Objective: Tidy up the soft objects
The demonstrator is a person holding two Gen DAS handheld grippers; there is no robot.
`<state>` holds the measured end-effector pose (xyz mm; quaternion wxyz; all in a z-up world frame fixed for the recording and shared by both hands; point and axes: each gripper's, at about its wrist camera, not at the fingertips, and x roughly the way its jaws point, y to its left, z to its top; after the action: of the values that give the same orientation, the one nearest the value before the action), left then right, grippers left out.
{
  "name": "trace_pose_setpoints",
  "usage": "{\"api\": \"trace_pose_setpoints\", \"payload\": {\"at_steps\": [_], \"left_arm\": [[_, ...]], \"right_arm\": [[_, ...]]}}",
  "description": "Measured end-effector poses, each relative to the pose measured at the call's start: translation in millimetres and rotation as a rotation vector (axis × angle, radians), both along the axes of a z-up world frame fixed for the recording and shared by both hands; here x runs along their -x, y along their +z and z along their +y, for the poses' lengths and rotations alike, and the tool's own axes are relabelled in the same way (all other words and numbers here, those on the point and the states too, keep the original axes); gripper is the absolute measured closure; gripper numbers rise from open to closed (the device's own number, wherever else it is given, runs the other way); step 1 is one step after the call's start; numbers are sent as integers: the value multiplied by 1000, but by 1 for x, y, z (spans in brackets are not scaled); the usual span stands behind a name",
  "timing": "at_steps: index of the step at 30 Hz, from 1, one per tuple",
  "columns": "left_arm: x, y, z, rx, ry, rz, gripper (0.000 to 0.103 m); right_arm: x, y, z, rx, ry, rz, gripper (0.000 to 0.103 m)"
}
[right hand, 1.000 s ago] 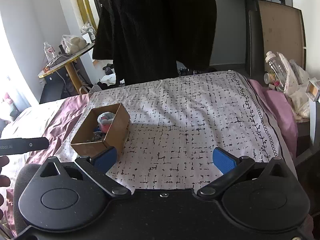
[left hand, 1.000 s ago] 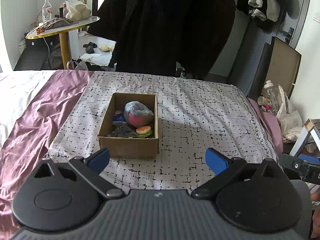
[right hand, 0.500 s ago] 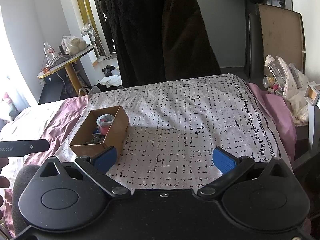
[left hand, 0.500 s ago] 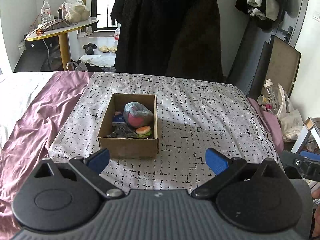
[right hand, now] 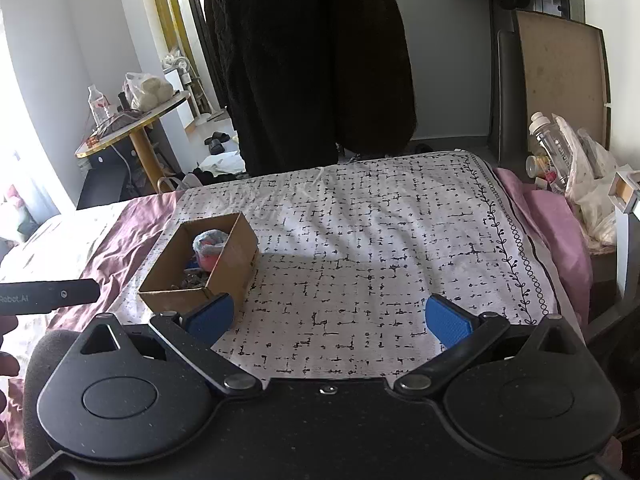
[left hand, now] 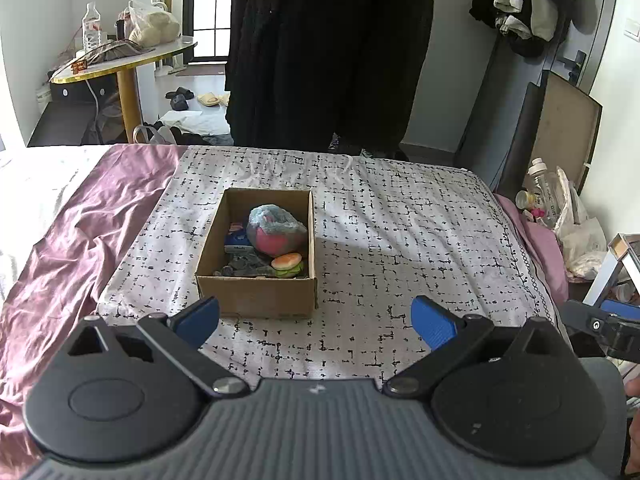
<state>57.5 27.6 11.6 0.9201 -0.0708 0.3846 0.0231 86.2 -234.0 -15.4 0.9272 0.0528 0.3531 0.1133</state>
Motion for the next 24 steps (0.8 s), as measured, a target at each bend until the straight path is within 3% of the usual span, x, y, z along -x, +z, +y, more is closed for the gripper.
{"api": "trace_pose_setpoints", "payload": {"at_steps": [24], "left_arm": [[2, 0, 1, -11, 2, -9, 2]], "right_arm": [[0, 0, -2, 4, -10, -7, 0]]}}
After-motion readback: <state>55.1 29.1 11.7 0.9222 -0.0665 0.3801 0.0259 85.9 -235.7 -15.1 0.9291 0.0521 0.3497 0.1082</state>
